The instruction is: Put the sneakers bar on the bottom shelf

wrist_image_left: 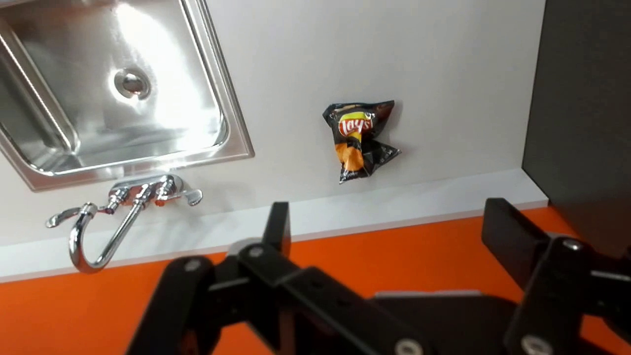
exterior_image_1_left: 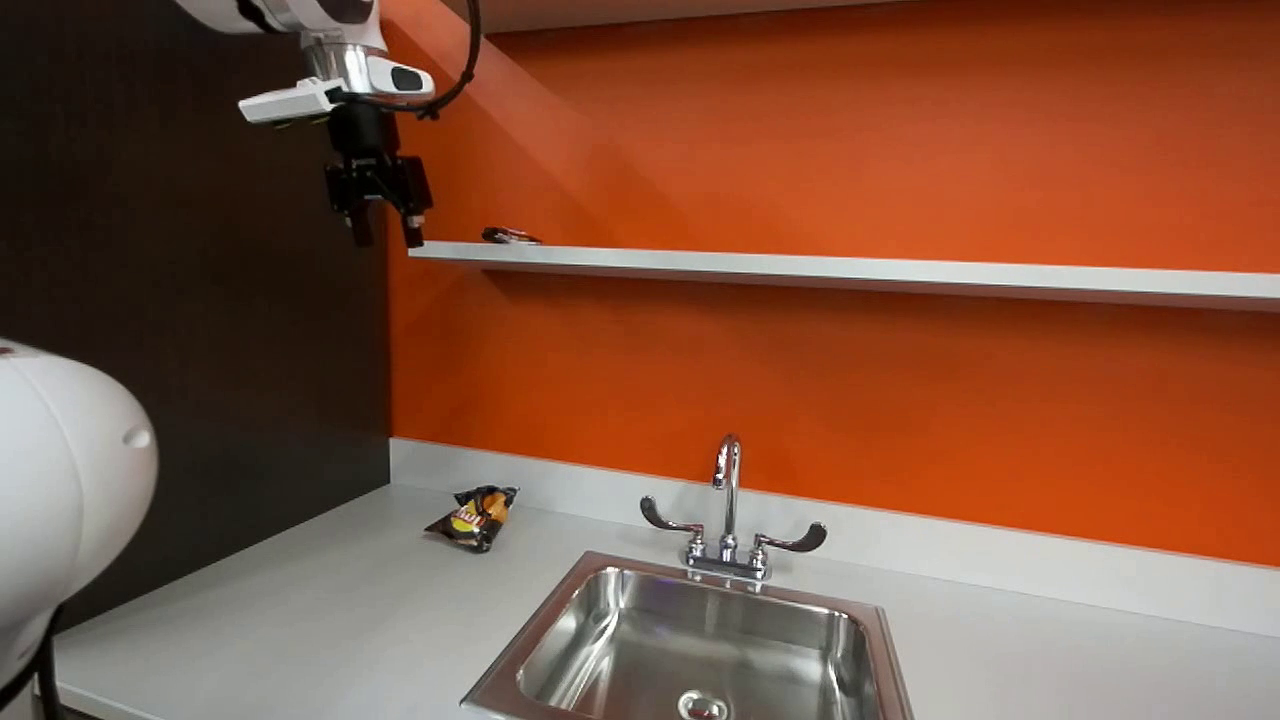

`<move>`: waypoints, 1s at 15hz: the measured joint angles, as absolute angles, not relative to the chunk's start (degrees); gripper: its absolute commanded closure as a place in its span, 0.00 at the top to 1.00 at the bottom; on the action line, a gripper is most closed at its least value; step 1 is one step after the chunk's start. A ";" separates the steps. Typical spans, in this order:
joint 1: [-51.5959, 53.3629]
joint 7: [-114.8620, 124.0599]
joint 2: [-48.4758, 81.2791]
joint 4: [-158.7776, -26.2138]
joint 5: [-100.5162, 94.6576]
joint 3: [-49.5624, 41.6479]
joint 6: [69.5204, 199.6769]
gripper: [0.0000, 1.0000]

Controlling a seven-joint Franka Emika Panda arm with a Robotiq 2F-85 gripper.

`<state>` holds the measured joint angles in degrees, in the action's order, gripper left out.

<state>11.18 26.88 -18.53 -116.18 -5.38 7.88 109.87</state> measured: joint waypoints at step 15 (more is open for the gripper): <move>4.28 20.74 -29.93 -145.97 -1.87 3.12 132.57 1.00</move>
<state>4.28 20.74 -29.93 -145.97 -1.87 3.12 132.57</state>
